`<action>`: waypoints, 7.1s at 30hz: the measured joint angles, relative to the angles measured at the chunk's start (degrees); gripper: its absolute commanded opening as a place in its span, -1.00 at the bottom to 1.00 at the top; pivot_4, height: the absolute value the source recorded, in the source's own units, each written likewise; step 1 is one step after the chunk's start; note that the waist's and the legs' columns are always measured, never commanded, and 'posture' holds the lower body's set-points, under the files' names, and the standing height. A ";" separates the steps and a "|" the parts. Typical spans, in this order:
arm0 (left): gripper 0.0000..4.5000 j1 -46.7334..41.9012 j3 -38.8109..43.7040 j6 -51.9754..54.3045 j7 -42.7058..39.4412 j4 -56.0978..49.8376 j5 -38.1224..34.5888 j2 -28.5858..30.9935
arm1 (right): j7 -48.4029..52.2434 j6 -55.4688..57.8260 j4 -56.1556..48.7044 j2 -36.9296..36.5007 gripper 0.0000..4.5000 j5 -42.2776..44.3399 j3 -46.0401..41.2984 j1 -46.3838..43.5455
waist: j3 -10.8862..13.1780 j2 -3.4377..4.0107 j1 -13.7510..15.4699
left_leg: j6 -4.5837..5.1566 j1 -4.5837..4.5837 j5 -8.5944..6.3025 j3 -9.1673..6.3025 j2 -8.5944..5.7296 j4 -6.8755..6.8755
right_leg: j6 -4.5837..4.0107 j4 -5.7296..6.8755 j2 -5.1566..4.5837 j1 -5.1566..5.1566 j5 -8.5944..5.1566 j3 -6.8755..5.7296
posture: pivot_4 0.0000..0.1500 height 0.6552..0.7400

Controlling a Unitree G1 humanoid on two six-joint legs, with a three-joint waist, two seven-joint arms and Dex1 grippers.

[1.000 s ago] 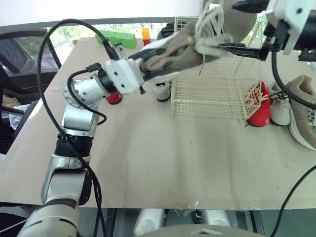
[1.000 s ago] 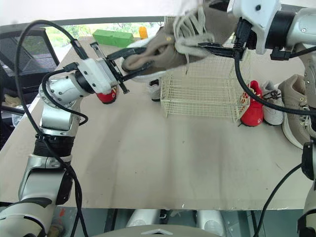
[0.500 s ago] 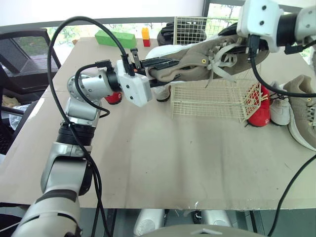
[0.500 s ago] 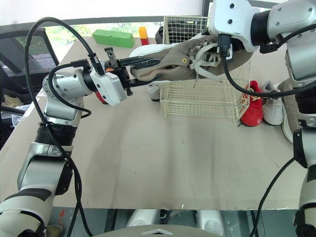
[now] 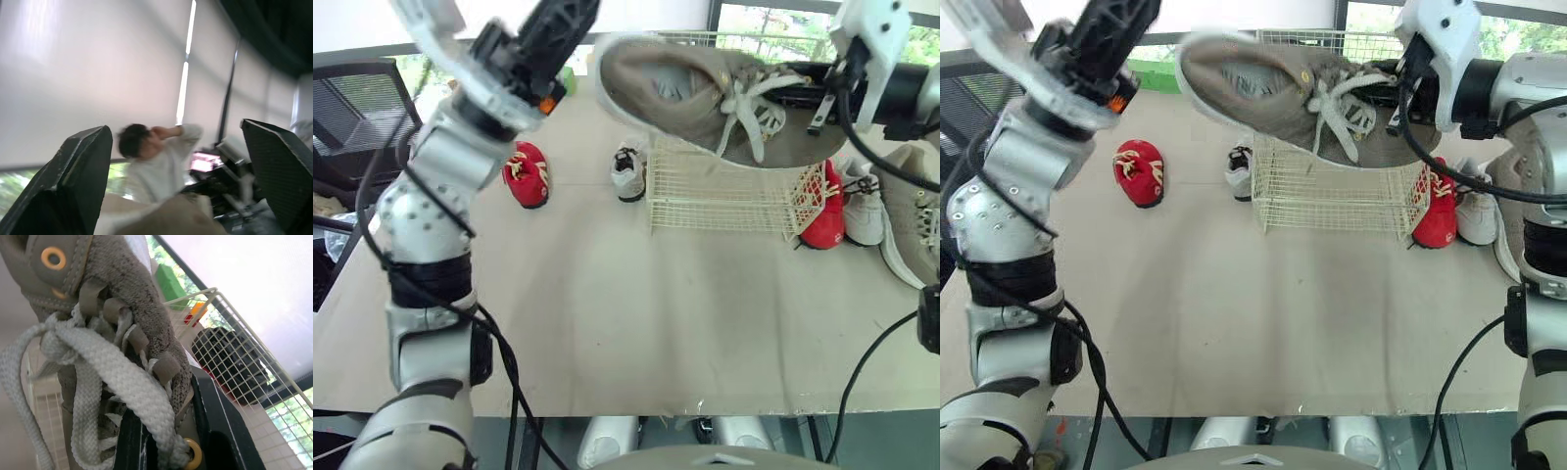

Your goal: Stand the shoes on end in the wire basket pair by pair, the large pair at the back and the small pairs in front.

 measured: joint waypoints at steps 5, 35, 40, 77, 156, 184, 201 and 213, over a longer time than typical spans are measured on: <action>0.93 10.28 1.82 6.07 5.05 -4.80 -8.41 -0.89 | -7.35 11.81 -6.76 2.44 -1.00 4.01 -4.06 3.99 | 0.00 -0.04 0.23 | -0.09 0.08 0.06 0.01 -0.06 0.07 | -0.03 0.21 -0.01 0.02 0.00 0.03 | 1.00 1.00; -0.53 3.46 -7.26 10.20 6.86 2.95 21.79 -17.73 | -32.96 28.60 -28.97 20.28 -0.46 18.60 -15.75 10.59 | -0.09 -0.15 0.09 | -0.15 0.38 0.12 0.11 -0.18 0.04 | -0.04 0.43 0.00 0.20 -0.01 0.12 | 1.00 1.00; -0.60 -1.23 -7.27 9.64 2.14 7.57 29.55 -14.44 | -31.69 23.22 -32.61 16.87 0.54 20.85 -16.04 18.77 | -0.08 -0.16 0.36 | -0.14 0.34 0.12 0.07 -0.20 0.04 | -0.03 0.39 0.00 0.21 -0.02 0.06 | 1.00 1.00; 0.19 -51.33 -20.77 -43.28 -27.64 85.19 94.19 -11.95 | -23.20 -17.72 -34.96 6.07 0.97 35.55 -33.63 65.49 | 0.18 -0.60 -0.04 | 0.35 0.43 -0.17 0.29 -0.15 0.05 | 0.16 0.32 0.13 0.32 -0.12 0.03 | 1.00 1.00; 1.00 9.95 -20.66 7.01 -22.20 -12.56 47.64 -19.00 | -7.98 -10.49 75.83 -16.63 0.74 -23.35 16.39 -1.94 | 0.04 -0.01 0.30 | 0.49 1.35 -0.30 1.03 0.06 0.09 | 0.15 -0.28 0.10 1.38 -0.12 0.83 | 1.00 1.00; 1.00 11.72 -20.14 5.19 -18.89 -13.45 48.46 -19.01 | -17.41 -1.74 65.57 -16.88 -0.97 -13.36 -10.34 3.45 | 0.09 0.28 0.46 | 0.64 1.36 -0.40 1.09 0.13 -0.02 | 0.14 -0.27 0.20 1.35 -0.11 0.89 | 1.00 1.00; 1.00 11.76 -20.13 2.30 -22.08 -9.87 48.63 -18.92 | -29.21 16.08 17.67 -8.25 -0.97 2.71 -33.33 14.20 | 0.06 0.40 0.09 | 0.75 1.38 -0.46 1.14 0.15 0.00 | 0.19 -0.24 0.19 1.33 -0.09 0.95 | 1.00 1.00; 1.00 17.11 -13.89 -1.58 -13.33 -14.70 48.75 -21.81 | -39.52 -9.40 24.21 17.97 -0.97 8.78 -29.99 -12.56 | 0.07 0.43 -0.22 | 0.57 1.20 -0.35 1.22 0.19 -0.09 | 0.20 -0.16 0.21 0.97 -0.07 1.03 | 1.00 1.00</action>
